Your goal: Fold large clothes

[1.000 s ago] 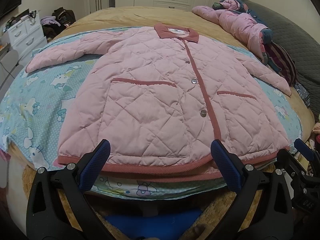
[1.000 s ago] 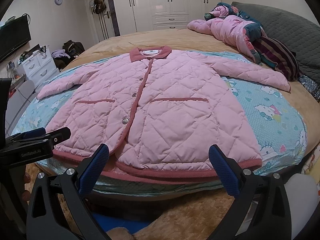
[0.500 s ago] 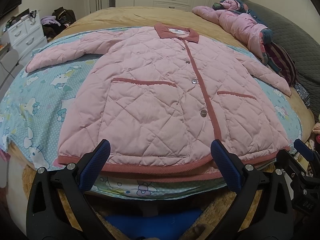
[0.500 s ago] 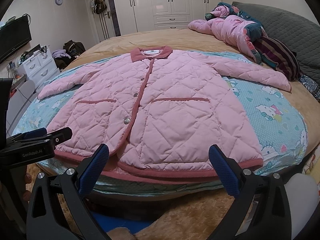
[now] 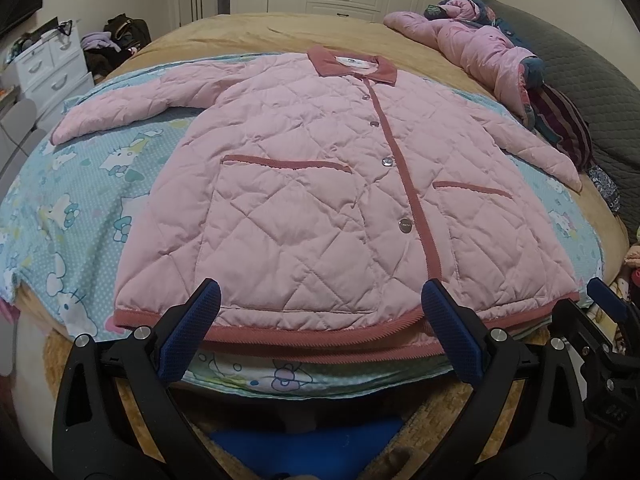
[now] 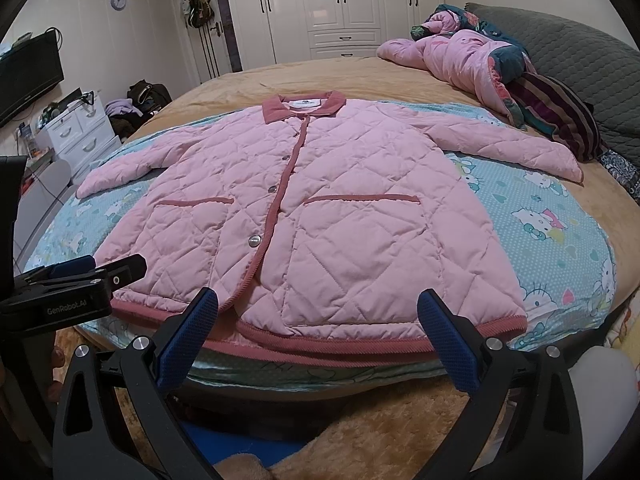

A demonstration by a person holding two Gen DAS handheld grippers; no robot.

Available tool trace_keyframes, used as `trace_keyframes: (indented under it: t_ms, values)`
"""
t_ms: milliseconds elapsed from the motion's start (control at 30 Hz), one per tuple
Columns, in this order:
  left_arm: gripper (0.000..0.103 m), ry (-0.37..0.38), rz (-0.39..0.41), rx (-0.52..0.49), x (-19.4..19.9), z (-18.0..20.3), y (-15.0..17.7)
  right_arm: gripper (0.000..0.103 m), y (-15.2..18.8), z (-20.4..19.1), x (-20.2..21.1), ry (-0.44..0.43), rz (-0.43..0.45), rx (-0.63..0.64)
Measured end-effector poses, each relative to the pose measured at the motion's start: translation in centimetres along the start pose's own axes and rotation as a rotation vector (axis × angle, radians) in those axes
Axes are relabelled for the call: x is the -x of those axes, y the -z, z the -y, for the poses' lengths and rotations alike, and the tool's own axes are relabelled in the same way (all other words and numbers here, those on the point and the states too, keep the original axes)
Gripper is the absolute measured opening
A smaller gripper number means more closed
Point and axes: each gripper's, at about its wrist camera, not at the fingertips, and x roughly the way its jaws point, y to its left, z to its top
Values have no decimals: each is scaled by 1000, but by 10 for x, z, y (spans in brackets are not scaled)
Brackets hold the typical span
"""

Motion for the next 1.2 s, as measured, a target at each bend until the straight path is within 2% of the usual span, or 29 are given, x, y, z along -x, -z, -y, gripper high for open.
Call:
trace_keyframes:
  t_ms: [467,767,967,1200]
  values:
    - [94,7,-4,3,-2,1,1,99,-1,1,1,-1,5,-2]
    - [94,31,-17,0,-9,8,-6,99,-15,12,0,6,13,-6]
    - [94,55,-14,-10,-16,19,-24,99,-31,23,-6,25,23,-4]
    - [94,35,-7,-6,-32,33,-53,99,-52,44,-20,53,34,-21]
